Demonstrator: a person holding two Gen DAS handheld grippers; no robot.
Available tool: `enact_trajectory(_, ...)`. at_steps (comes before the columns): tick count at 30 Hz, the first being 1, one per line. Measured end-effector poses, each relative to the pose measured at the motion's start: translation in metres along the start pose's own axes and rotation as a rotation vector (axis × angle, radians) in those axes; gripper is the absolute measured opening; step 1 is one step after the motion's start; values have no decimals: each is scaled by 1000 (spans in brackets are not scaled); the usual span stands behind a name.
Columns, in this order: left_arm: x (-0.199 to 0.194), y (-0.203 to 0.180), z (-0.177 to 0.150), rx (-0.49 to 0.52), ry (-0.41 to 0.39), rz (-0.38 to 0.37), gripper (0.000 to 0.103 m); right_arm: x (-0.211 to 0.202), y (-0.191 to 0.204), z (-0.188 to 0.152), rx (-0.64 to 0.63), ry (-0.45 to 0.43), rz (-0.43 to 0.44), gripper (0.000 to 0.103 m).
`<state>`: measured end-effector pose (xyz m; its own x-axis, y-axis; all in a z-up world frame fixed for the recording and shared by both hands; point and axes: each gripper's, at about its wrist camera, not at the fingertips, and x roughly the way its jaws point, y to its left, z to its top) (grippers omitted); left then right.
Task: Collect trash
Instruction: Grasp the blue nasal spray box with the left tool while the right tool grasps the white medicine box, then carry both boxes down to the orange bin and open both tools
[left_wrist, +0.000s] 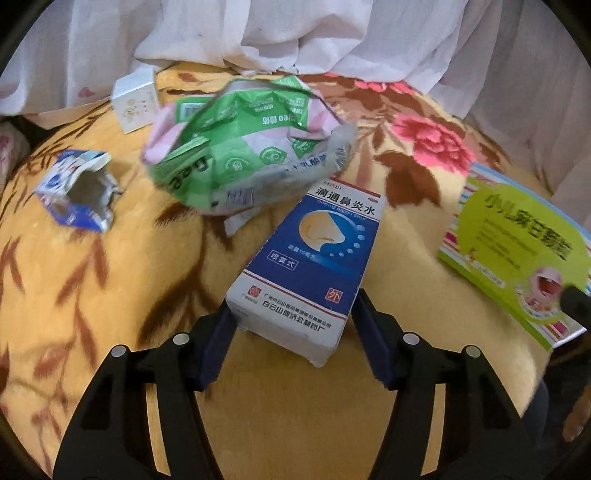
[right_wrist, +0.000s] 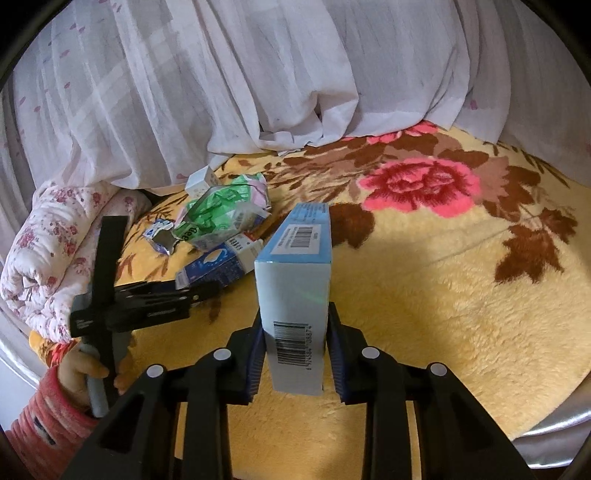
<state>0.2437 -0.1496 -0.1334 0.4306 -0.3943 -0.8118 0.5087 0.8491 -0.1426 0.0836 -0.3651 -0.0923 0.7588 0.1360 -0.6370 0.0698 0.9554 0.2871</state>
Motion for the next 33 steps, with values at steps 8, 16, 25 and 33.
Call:
enact_trajectory(8,-59,-5,-39,-17,-69,-44,61,-28,17,-9,-73,-23,-4,29)
enact_trajectory(16,-122,-15,-82,-8,-144,-36,61,-75,45,-23,-160,-71,27,29)
enact_trajectory(25,-173,-24,-150,-1,-155,-39,61,-123,77,-63,-269,-45,80,29)
enact_trajectory(33,-186,-28,-219,5,-70,-33,61,-143,99,-110,-357,72,158,29)
